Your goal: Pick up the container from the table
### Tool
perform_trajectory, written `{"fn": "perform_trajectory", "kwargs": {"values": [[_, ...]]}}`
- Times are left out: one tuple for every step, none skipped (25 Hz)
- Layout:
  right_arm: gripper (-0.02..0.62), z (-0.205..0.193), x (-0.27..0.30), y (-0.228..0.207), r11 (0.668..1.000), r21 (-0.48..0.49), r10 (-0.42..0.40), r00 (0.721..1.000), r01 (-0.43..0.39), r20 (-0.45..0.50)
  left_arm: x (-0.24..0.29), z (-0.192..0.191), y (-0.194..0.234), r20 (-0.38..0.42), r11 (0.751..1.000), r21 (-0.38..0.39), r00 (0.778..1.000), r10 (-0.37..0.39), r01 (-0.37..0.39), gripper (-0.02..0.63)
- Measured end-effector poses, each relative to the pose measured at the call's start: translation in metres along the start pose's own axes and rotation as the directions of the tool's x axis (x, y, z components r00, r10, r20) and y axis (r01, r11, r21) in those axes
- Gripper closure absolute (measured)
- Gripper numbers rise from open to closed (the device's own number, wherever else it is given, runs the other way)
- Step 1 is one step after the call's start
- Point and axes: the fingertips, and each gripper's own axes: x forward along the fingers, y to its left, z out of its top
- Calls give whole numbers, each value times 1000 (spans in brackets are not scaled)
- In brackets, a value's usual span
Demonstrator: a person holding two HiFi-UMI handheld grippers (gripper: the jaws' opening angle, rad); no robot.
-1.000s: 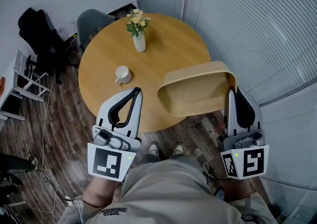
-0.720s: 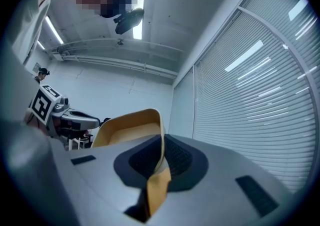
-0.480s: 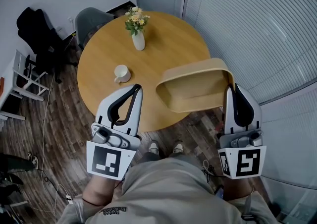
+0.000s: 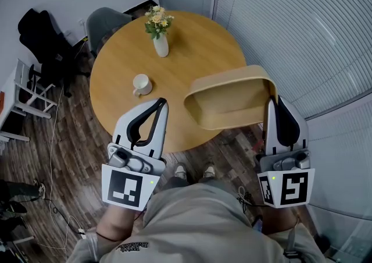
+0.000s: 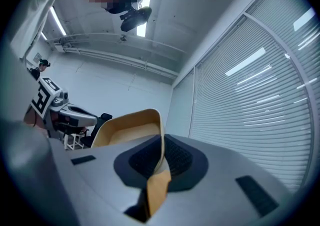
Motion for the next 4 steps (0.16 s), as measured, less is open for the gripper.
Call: {"fn": "perform_trajectory", "kwargs": {"values": [[558,0,-2,1,1000,1,0,1000,0,0,-2,0,-1,0,1000,-2,1000,0,0,586],[558,0,-5,2,1000,2,-1,1000,1,1,-4,-1,-3,0,1000,-5,1000,0,0,586],[560,0,-9,3,1000,3,-1,1000,1,2,-7,-1,-5,1,1000,-9,1000,0,0,586],[560,-1,-13,5,1000,4,-2,1000,2,3,-11,-2,-6,1,1000,-13,1000,0,0,586]]}}
